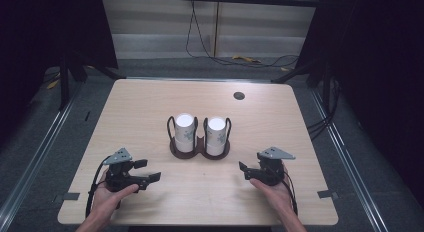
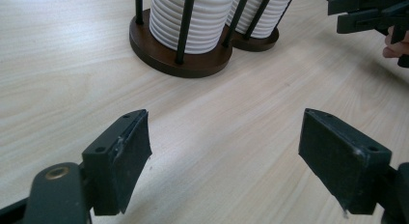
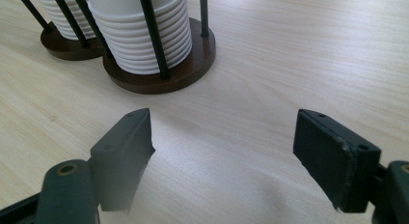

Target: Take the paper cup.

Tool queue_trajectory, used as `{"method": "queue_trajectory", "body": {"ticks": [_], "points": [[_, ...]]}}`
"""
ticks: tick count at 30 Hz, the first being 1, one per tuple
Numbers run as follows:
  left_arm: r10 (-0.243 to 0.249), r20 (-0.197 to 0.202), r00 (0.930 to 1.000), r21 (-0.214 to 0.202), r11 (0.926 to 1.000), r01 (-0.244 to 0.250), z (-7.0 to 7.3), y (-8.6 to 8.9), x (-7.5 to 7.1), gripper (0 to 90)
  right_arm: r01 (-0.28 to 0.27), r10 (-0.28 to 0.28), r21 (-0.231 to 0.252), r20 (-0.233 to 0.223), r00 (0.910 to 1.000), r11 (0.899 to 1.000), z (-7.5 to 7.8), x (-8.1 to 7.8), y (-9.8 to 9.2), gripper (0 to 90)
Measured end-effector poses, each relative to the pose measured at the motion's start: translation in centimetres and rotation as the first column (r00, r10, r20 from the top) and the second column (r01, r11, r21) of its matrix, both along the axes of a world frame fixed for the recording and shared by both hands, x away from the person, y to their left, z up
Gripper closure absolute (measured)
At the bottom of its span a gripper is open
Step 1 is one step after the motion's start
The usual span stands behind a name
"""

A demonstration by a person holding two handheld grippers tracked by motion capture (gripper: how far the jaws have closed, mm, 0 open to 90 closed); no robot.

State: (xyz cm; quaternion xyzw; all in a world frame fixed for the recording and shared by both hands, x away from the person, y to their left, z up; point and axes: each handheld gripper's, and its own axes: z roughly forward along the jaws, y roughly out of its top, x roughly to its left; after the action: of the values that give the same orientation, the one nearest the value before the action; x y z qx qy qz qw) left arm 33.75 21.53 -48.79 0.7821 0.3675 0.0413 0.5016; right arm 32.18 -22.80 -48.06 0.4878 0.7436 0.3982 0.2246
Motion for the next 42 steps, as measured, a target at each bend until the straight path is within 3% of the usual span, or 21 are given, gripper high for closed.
{"method": "queue_trajectory", "body": {"ticks": [5, 6, 8, 10, 17, 19, 21, 24, 27, 29, 30, 34, 36, 42], "points": [[-0.01, 0.001, 1.0, 0.021, 0.9997, 0.01, -0.1, -0.3, 0.1, 18.4, -0.014, 0.015, 0.021, -0.009, 0.9999, 1.0, 0.0, 0.0, 0.0, 24.8], [-0.004, 0.001, 1.0, 0.013, 0.9999, 0.004, -0.1, -0.4, 0.1, 18.4, -0.039, 0.04, 0.026, -0.039, 0.9984, 0.999, -0.1, -0.1, 0.2, 24.9], [-0.013, 0.025, 0.9996, 0.033, 0.9994, 0.012, 0.1, -0.3, 0.0, 18.4, -0.068, 0.069, 0.028, -0.041, 0.9968, 0.997, -0.1, -0.3, 0.5, 26.6], [-0.006, 0.02, 0.9998, 0.04, 0.9992, 0.005, 0.0, -0.3, 0.0, 18.4, -0.073, 0.073, 0.013, -0.019, 0.9971, 0.997, -0.1, -0.4, 0.8, 26.7], [-0.024, 0.034, 0.9991, 0.059, 0.998, 0.022, 0.1, -0.4, -0.3, 18.5, -0.094, 0.094, 0.021, -0.006, 0.9955, 0.995, 0.2, -0.3, 1.2, 25.3], [-0.024, 0.043, 0.9988, 0.066, 0.9976, 0.021, 0.1, -0.4, -0.4, 18.6, -0.109, 0.11, 0.017, -0.019, 0.9938, 0.994, 0.7, -0.4, 1.4, 25.3], [-0.015, 0.05, 0.9987, 0.045, 0.9989, 0.013, 0.3, -0.3, -0.5, 18.8, -0.122, 0.122, 0.016, -0.002, 0.9926, 0.992, 1.3, -0.4, 1.8, 25.2], [-0.015, 0.05, 0.9987, 0.054, 0.9985, 0.012, 0.2, -0.2, -0.4, 18.9, -0.132, 0.132, 0.028, 0.002, 0.9913, 0.991, 1.8, -0.1, 1.9, 26.8], [-0.036, 0.04, 0.9986, 0.052, 0.9981, 0.034, 0.1, -0.4, -0.4, 19.8, -0.188, 0.188, 0.041, 0.002, 0.9822, 0.981, 2.6, -0.1, 2.0, 33.8], [-0.052, 0.028, 0.9983, 0.053, 0.9973, 0.051, 0.2, -0.4, -0.5, 23.5, -0.211, 0.211, 0.02, 0.019, 0.9774, 0.977, 3.0, -0.3, 2.2, 33.9], [-0.056, 0.031, 0.9979, 0.054, 0.9971, 0.054, 0.1, -0.5, -0.6, 23.9, -0.223, 0.222, 0.035, 0.018, 0.9748, 0.974, 3.2, -0.3, 2.3, 33.9], [-0.062, 0.031, 0.9976, 0.059, 0.9965, 0.06, 0.1, -0.8, -0.6, 23.9, -0.239, 0.238, 0.054, 0.024, 0.971, 0.97, 3.7, -0.1, 2.4, 35.1], [-0.06, 0.032, 0.9977, 0.06, 0.9965, 0.058, 0.1, -0.9, -0.7, 23.9, -0.247, 0.246, 0.069, 0.024, 0.9689, 0.966, 4.1, 0.0, 2.5, 41.8], [-0.084, 0.033, 0.9959, 0.062, 0.9947, 0.082, 0.0, -1.1, -0.7, 27.6, -0.284, 0.28, 0.063, 0.055, 0.9583, 0.957, 5.3, 0.8, 3.4, 41.0]]}}
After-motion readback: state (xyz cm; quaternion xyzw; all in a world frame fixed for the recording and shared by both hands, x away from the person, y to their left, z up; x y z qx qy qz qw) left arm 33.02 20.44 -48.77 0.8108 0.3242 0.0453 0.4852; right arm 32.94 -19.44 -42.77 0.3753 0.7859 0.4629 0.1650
